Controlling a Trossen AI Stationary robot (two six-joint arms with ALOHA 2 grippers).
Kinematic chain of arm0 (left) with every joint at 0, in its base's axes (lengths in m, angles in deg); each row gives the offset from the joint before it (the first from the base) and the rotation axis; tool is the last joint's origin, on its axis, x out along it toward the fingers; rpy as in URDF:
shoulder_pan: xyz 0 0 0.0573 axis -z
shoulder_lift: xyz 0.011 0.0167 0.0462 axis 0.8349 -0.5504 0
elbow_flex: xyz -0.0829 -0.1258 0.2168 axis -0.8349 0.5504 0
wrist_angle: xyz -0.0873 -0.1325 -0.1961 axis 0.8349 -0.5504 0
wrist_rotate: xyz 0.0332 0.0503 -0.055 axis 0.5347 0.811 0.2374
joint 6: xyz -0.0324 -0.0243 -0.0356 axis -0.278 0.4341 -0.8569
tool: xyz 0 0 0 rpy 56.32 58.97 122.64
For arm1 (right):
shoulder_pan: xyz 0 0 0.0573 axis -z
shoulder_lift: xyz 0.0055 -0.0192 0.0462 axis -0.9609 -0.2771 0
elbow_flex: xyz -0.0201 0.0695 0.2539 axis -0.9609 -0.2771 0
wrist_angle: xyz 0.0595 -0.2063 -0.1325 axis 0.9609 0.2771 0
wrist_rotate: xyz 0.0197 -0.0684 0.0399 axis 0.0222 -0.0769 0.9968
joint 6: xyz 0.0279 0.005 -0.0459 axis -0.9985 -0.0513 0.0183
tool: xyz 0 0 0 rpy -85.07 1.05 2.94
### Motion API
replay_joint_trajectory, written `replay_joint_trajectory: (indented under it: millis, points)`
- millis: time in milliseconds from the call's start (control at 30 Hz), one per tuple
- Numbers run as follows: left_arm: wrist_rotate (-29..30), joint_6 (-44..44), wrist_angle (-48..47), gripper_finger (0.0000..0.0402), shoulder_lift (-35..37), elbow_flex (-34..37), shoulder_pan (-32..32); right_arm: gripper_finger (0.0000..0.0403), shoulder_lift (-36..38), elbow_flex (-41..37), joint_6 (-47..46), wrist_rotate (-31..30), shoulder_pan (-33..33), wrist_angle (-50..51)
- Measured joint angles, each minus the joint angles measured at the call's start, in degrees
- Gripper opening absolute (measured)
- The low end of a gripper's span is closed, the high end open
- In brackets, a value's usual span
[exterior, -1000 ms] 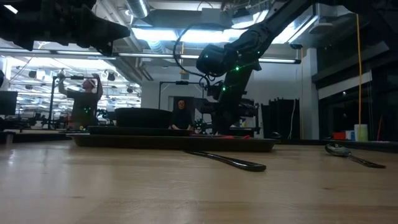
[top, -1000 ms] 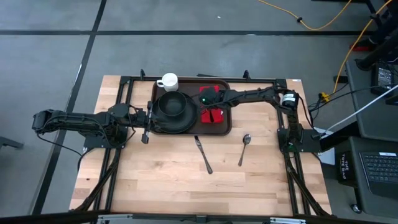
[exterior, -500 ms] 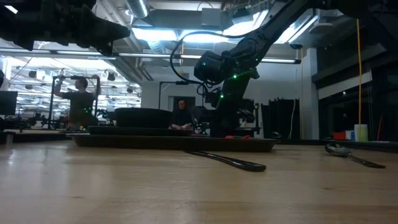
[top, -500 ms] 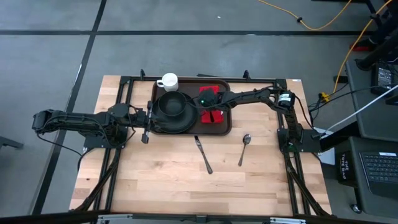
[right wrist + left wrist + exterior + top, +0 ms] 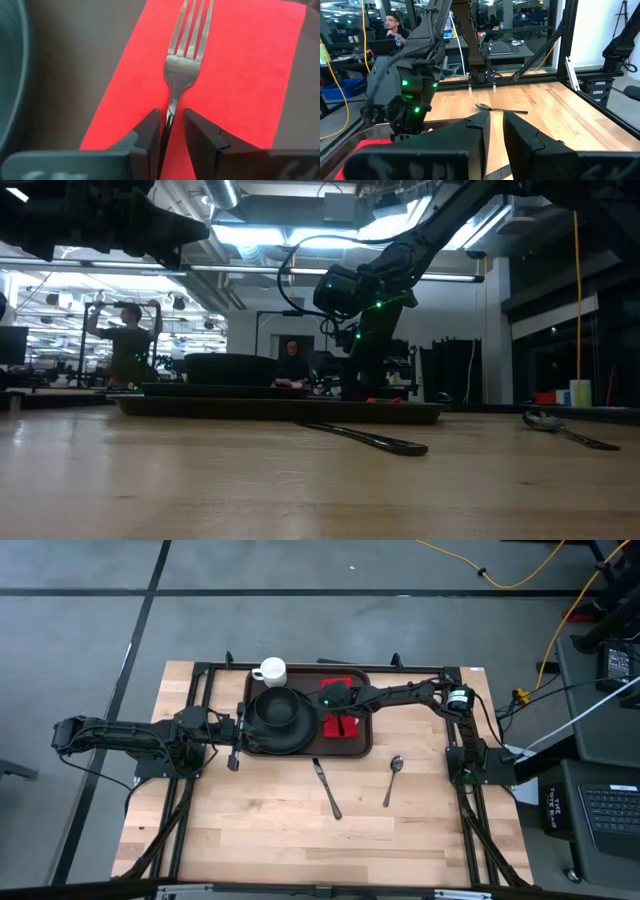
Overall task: Set up tray
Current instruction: Put the silver fork on the red napkin
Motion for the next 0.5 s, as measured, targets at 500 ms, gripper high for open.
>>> replay_joint_trajectory:
  millis: [500]
  points:
    - [0.0,0.0,0.0,0.0046,0.0,0.0,0.0,0.009,0.0,0.0,-5.3,0.0,1.3,0.9]
